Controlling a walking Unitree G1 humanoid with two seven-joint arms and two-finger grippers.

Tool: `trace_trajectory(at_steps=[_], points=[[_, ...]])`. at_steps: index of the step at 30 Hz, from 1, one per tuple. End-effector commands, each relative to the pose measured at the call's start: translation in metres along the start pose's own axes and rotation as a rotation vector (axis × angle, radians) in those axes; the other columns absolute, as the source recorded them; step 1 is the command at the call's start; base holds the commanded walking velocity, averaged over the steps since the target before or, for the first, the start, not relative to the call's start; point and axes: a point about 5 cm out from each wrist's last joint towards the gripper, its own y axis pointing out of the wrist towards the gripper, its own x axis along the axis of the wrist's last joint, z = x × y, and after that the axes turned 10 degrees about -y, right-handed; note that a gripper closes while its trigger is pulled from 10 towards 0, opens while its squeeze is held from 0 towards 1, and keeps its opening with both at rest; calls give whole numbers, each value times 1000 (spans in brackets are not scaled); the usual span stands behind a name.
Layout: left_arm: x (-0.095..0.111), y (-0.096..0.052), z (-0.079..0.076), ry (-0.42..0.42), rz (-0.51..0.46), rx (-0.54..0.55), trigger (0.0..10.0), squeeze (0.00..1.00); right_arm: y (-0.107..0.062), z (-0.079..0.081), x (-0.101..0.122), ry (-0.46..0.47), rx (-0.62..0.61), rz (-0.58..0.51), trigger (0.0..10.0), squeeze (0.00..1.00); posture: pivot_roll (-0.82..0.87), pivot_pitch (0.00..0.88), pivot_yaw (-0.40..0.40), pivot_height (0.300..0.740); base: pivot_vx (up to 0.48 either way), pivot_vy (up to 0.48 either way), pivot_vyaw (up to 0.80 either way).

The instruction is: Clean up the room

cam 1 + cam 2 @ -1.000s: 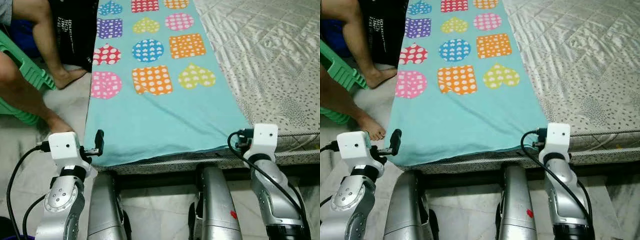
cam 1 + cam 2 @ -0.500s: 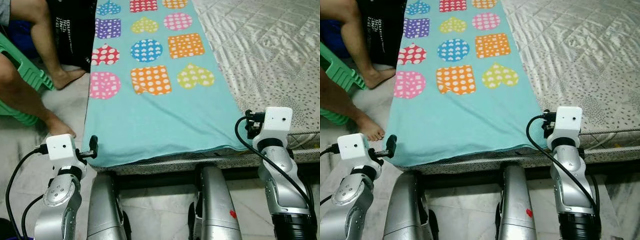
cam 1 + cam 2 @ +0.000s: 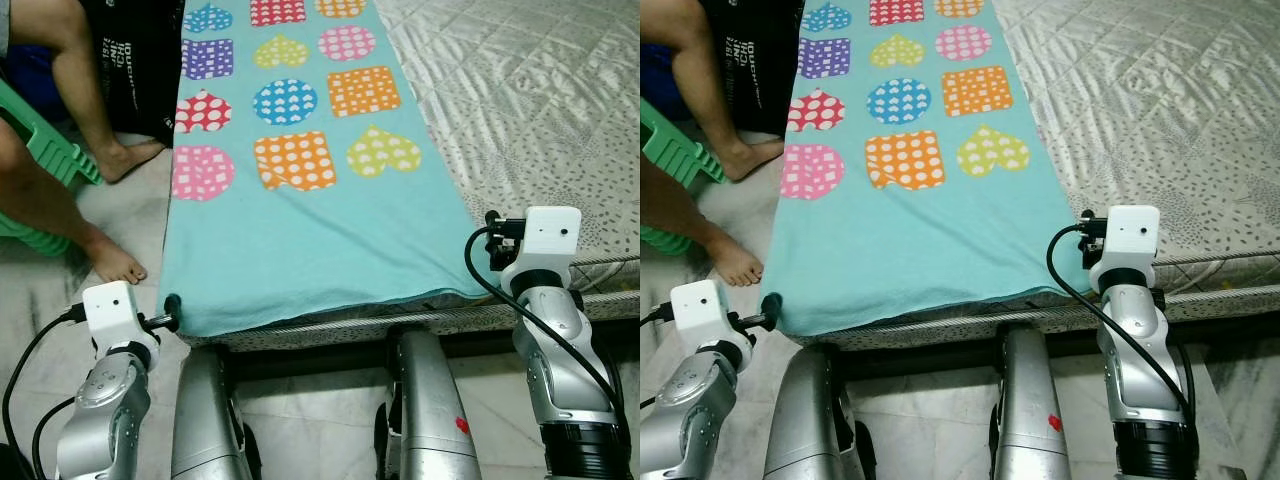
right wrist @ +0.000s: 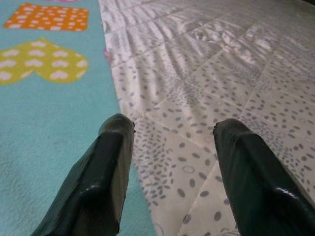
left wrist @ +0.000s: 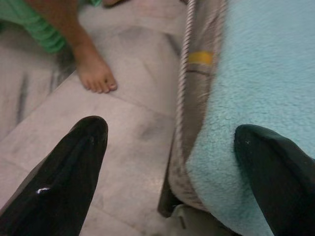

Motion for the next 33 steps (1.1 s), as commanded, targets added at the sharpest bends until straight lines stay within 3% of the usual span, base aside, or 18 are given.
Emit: trace_trajectory(at_steps=[1,12,16,23,25,29,31,33], points=[[-8,-1,21,-6,47,81,10000,0,0,1,-3,-2,13,8,10000,0,-91,231,56,497,0,0,0],[-9,2,56,-3,63,187,10000,0,2,3,-1,-1,25,-1,10000,0,-88,227,51,497,0,0,0],[3,-3,56,27,-19,169,10000,0,3,3,0,-1,25,-9,10000,0,-88,227,51,497,0,0,0],[27,-32,24,62,-208,36,10000,0,3,6,5,22,43,-45,10000,0,-85,218,53,497,0,0,0],[34,-50,7,63,-282,-38,10000,0,4,9,11,38,58,-79,10000,0,-83,207,51,497,0,0,0],[34,-59,-5,67,-309,-93,10000,0,5,13,14,71,78,-96,10000,0,-78,194,51,497,0,0,0],[33,-66,-23,90,-328,-181,10000,0,5,18,17,108,97,-112,10000,0,-77,183,50,497,0,0,0],[33,-67,-29,90,-332,-203,10000,0,4,22,19,127,113,-120,10000,0,-80,175,52,497,0,0,0]])
